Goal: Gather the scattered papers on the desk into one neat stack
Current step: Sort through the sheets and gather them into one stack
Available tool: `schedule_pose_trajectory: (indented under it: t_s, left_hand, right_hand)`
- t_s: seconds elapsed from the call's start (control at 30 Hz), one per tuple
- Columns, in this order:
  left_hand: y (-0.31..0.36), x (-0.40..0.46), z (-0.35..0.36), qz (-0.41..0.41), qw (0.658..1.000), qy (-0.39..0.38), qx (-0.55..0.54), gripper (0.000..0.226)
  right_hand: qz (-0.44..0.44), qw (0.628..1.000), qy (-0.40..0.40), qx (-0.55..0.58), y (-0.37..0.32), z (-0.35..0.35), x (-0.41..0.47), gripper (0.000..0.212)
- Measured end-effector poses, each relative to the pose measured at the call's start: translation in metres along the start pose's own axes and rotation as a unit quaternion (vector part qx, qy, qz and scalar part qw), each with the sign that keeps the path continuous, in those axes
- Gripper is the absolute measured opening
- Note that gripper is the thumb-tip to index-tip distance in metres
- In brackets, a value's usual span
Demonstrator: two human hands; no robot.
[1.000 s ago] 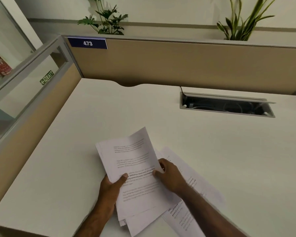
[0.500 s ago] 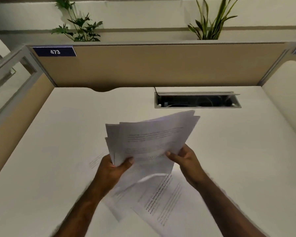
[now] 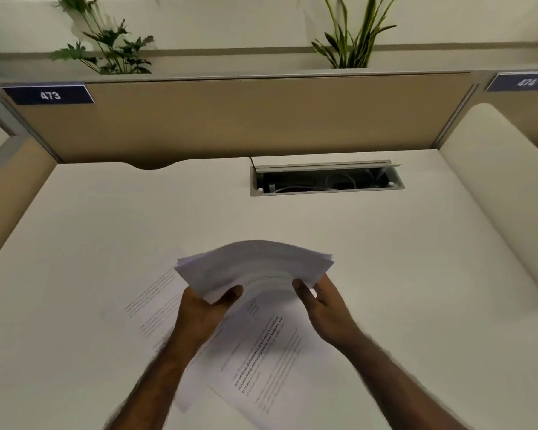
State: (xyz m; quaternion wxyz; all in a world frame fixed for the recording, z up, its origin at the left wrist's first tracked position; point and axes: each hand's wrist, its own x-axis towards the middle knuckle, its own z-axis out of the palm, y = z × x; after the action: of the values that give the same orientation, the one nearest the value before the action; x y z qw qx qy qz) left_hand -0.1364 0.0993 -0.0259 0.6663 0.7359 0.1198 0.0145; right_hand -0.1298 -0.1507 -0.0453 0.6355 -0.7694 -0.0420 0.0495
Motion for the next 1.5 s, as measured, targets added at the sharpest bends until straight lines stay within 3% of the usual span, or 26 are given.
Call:
schedule_pose_trajectory:
  t_s: [0.17,0.33,0.5,0.63,0.77,0.83,0.93,1.03,1.13,1.23,1.4,1.5]
  left_hand:
    - [0.004,-0.002,0.004,0.008,1.0,-0.002,0.014,0.052]
    - [-0.012,0.0,0.008,-0.035,0.999,0.032,-0.008,0.041]
    - [-0.017,0.001,0.011,-0.066,0.996,0.047,-0.022,0.029]
    - [-0.017,-0.004,-0.007,-0.095,0.991,0.082,-0.04,0.029]
    - [-0.019,-0.023,-0.041,-0.111,0.985,0.127,-0.02,0.041]
    - [-0.027,-0.036,-0.063,-0.084,0.986,0.126,-0.074,0.023]
    - [-0.038,-0.061,-0.093,-0.088,0.972,0.153,-0.155,0.036]
    - [-0.053,-0.088,-0.121,-0.107,0.96,0.186,-0.179,0.035]
    - [-0.066,-0.112,-0.146,-0.13,0.95,0.215,-0.186,0.038]
    - [-0.074,-0.128,-0.163,-0.142,0.944,0.235,-0.184,0.039]
    - [-0.09,-0.139,-0.185,-0.181,0.928,0.27,-0.182,0.035]
    - [-0.098,-0.141,-0.195,-0.201,0.923,0.273,-0.18,0.037]
  right_hand:
    - [-0.022,1.0,0.002,-0.002,-0.002,0.007,0.005,0.038]
    - [-0.015,1.0,-0.011,-0.022,0.001,0.012,0.003,0.038]
    - [-0.034,0.994,-0.009,-0.103,-0.003,0.017,0.009,0.041]
    - [-0.048,0.99,-0.002,-0.135,-0.009,0.03,0.013,0.029]
    - [-0.054,0.994,-0.021,-0.097,-0.027,0.048,0.012,0.03]
    - [-0.033,0.996,-0.018,-0.085,-0.033,0.057,0.012,0.038]
    - [0.03,0.992,-0.006,-0.123,-0.032,0.072,0.014,0.048]
    - [0.089,0.963,-0.068,-0.245,-0.02,0.087,0.017,0.059]
    - [0.1,0.917,-0.13,-0.362,-0.006,0.107,0.015,0.082]
    - [0.102,0.881,-0.138,-0.44,0.002,0.127,0.011,0.092]
    - [0.105,0.856,-0.12,-0.492,0.001,0.149,0.011,0.092]
    - [0.145,0.864,-0.135,-0.464,0.0,0.155,0.016,0.096]
